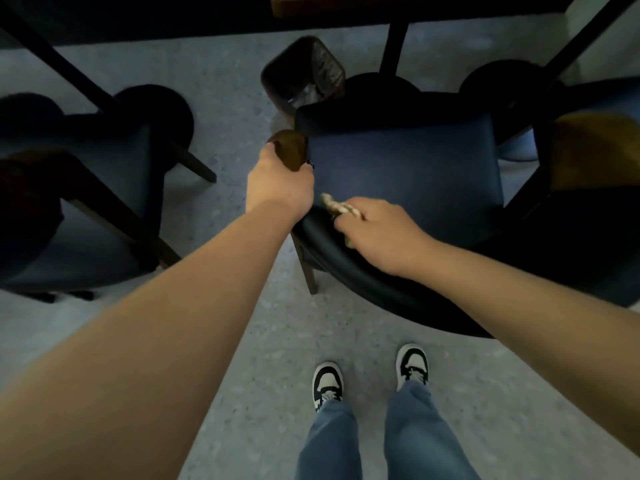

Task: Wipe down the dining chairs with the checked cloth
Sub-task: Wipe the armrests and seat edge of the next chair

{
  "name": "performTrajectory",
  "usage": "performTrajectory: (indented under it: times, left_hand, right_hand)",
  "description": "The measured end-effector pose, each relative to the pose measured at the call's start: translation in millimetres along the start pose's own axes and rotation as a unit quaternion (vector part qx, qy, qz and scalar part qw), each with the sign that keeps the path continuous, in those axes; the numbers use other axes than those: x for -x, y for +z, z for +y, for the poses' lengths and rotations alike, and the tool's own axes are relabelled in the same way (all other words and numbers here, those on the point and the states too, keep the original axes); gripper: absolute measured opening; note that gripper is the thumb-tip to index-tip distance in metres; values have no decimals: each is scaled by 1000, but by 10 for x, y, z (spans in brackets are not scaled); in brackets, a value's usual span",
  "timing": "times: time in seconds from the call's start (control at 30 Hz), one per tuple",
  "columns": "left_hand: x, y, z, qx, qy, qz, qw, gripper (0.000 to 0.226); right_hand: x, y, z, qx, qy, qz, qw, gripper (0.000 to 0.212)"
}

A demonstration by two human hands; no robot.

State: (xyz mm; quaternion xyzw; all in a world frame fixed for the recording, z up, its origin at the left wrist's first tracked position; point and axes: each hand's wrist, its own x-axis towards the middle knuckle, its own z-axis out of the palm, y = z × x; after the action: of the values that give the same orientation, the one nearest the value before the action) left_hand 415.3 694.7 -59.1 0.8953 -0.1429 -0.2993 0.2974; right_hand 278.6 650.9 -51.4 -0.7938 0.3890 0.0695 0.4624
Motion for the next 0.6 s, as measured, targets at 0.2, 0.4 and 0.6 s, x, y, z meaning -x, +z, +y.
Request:
performTrajectory:
  times: [0.2,0.4,0.6]
  left_hand:
    - [413,204,36,25,-84,67,994,49]
    - [426,270,32,-6,-90,135,987,37]
    - [390,313,50,-65,-93,153,982,36]
  right_hand:
    - [218,-187,234,22,-75,-61,995,14]
    - [-415,-244,411,-102,67,65,990,20]
    - [-794,167,757,84,70,-147,983,31]
